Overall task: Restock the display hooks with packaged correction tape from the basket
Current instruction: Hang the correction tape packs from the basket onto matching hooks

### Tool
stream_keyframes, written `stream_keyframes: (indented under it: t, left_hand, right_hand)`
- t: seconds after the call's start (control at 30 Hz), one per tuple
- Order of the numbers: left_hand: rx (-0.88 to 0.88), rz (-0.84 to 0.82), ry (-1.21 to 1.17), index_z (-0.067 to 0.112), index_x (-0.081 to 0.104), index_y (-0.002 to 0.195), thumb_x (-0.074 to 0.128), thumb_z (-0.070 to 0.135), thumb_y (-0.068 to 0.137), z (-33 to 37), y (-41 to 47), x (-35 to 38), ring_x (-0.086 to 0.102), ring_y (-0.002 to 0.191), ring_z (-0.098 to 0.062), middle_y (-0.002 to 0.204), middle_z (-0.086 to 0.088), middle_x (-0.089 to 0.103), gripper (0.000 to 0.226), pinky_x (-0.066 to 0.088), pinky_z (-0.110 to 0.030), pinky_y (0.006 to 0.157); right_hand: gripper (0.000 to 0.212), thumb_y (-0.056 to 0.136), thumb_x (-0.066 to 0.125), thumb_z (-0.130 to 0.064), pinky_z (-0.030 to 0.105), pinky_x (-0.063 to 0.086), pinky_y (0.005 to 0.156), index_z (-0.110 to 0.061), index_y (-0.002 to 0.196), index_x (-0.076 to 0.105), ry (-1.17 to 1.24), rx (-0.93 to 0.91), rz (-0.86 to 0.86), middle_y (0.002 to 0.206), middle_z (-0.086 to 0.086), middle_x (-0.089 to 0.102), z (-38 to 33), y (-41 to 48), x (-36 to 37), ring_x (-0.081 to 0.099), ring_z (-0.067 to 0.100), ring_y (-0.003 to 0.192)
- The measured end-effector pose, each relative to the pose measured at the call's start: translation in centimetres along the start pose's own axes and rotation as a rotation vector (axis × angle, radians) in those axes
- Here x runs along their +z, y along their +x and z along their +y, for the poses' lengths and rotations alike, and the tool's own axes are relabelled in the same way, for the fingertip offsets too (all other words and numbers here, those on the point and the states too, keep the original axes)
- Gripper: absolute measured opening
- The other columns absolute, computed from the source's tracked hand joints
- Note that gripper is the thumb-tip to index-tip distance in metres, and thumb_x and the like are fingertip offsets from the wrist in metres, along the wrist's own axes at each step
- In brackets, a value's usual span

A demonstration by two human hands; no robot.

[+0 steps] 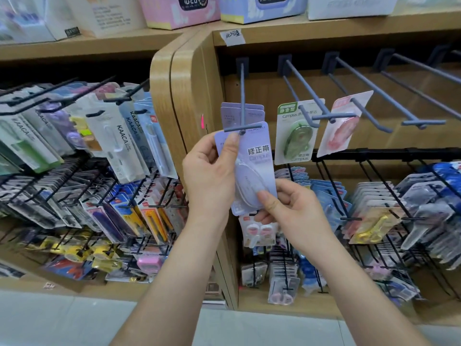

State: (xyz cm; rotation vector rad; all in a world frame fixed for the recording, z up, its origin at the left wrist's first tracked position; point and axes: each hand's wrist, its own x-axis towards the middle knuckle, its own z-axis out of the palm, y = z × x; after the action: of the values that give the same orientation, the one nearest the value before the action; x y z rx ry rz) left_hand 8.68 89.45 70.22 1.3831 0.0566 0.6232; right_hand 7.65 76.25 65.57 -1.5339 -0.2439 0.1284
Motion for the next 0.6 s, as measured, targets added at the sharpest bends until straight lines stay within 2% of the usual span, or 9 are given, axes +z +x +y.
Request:
stream_keyframes:
  t: [0.07,0.13,0.2,0.27,0.33,0.43,0.5,0.6]
  left_hand:
    - [-0.030,-0.036,0.023,0.018,0.070,0.095,0.056,0.014,0.100,0.1,0.1,-0.2,0.068,0.081,-0.007,0.084,0.007,0.074,0.016,0.055,-0.025,0.070]
    - [-0.053,-0.120,0.051,0.018,0.066,0.110,0.053,0.013,0.101,0.2,-0.1,-1.0,0.070,0.090,-0.008,0.095,0.007,0.076,0.017,0.056,-0.026,0.078]
    - [-0.075,-0.198,0.128,0.032,0.055,0.122,0.060,0.009,0.097,0.1,-0.8,-2.1,0.071,0.097,-0.011,0.103,0.004,0.075,0.034,0.057,-0.031,0.084]
    - [-0.083,-0.212,0.240,0.044,0.046,0.122,0.068,0.008,0.091,-0.1,-1.5,-2.8,0.072,0.090,-0.010,0.099,0.008,0.075,0.053,0.059,-0.031,0.082]
    - [-0.071,-0.178,0.307,0.041,0.048,0.125,0.071,0.009,0.089,-0.5,-1.6,-2.7,0.072,0.085,-0.008,0.095,0.011,0.075,0.054,0.060,-0.033,0.080]
    - [-0.023,-0.107,0.392,0.041,0.053,0.122,0.069,0.016,0.091,-1.4,-0.9,-2.0,0.070,0.087,-0.006,0.097,0.013,0.073,0.043,0.059,-0.038,0.082]
    - [0.013,-0.074,0.455,0.038,0.054,0.126,0.066,0.021,0.094,-2.0,-0.4,-1.3,0.069,0.089,-0.006,0.099,0.014,0.071,0.038,0.058,-0.039,0.083]
    - [0.050,-0.039,0.580,0.024,0.048,0.141,0.060,0.026,0.098,-2.6,0.2,-0.2,0.065,0.101,-0.012,0.112,0.009,0.067,0.045,0.054,-0.040,0.089]
  right_hand:
    - [0.010,0.093,0.065,-0.016,0.024,0.057,0.059,-0.017,0.102,0.069,0.013,0.009,0.042,0.078,0.011,0.075,0.2,0.1,0.1,0.068,0.014,0.060]
    - [0.011,0.092,0.066,-0.015,0.021,0.054,0.057,-0.013,0.102,0.070,0.024,0.011,0.081,0.074,0.010,0.074,0.3,0.2,-0.1,0.067,0.013,0.058]
    - [0.014,0.092,0.067,-0.015,0.018,0.052,0.056,-0.011,0.104,0.071,0.036,0.008,0.096,0.073,0.009,0.074,0.3,0.3,-0.1,0.066,0.011,0.057]
    - [0.015,0.091,0.067,-0.016,0.016,0.051,0.057,-0.011,0.105,0.071,0.036,0.005,0.083,0.074,0.004,0.075,0.3,0.5,-0.2,0.067,0.009,0.058]
    - [0.013,0.092,0.065,-0.018,0.015,0.051,0.057,-0.020,0.104,0.070,0.015,0.003,0.063,0.079,-0.004,0.076,0.5,0.5,-0.4,0.068,0.006,0.063]
    - [0.019,0.095,0.063,-0.017,0.023,0.057,0.065,-0.035,0.101,0.066,-0.104,0.010,0.111,0.086,0.000,0.073,1.5,0.5,-1.2,0.069,0.009,0.074]
    - [0.021,0.096,0.062,-0.014,0.028,0.059,0.069,-0.032,0.105,0.066,-0.159,0.048,0.164,0.091,0.004,0.072,2.2,0.2,-2.0,0.071,0.010,0.076]
    - [0.021,0.097,0.059,-0.009,0.023,0.054,0.064,-0.024,0.109,0.067,-0.184,0.083,0.182,0.090,0.002,0.073,3.0,-0.6,-3.1,0.070,0.007,0.074]
